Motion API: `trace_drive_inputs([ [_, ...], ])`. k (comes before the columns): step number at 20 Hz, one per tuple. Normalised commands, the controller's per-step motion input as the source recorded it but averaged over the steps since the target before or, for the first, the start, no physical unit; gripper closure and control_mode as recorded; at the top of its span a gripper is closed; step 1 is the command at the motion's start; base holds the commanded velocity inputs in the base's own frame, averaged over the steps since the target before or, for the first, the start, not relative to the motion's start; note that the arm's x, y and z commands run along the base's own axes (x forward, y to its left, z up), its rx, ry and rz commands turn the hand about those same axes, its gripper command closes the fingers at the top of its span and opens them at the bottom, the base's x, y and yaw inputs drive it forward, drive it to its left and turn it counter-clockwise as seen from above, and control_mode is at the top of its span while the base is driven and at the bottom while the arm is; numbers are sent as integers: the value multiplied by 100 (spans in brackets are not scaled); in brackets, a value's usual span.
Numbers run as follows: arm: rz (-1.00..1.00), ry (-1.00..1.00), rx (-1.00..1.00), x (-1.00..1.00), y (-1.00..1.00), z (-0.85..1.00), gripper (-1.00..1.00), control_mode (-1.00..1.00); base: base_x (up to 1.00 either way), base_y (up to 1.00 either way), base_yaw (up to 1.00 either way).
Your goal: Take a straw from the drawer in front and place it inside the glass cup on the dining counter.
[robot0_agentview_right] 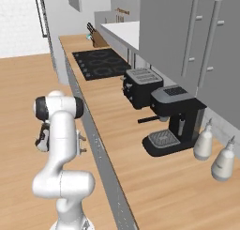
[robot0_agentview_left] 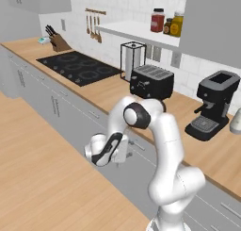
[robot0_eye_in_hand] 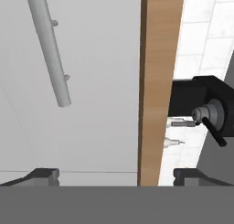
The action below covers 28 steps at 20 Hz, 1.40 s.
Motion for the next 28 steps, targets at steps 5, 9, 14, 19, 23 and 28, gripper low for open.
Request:
trace_drive_inputs([
  [5, 0, -1, 0, 43, -31, -23, -100, -100, 0, 0, 0],
  [9, 8, -5, 4, 16, -34, -16, -100, -100, 0, 0, 0],
  [14, 11, -8, 5, 8, -28, -15, -100, -100, 0, 0, 0],
  [19, 12, -2, 10, 25, -24, -18, -100, -100, 0, 0, 0],
  [23, 12, 0, 7, 59, -5, -30, -100, -100, 0, 0, 0],
  [28, 11, 0, 1, 55, 0, -42, -100, -100, 0, 0, 0],
])
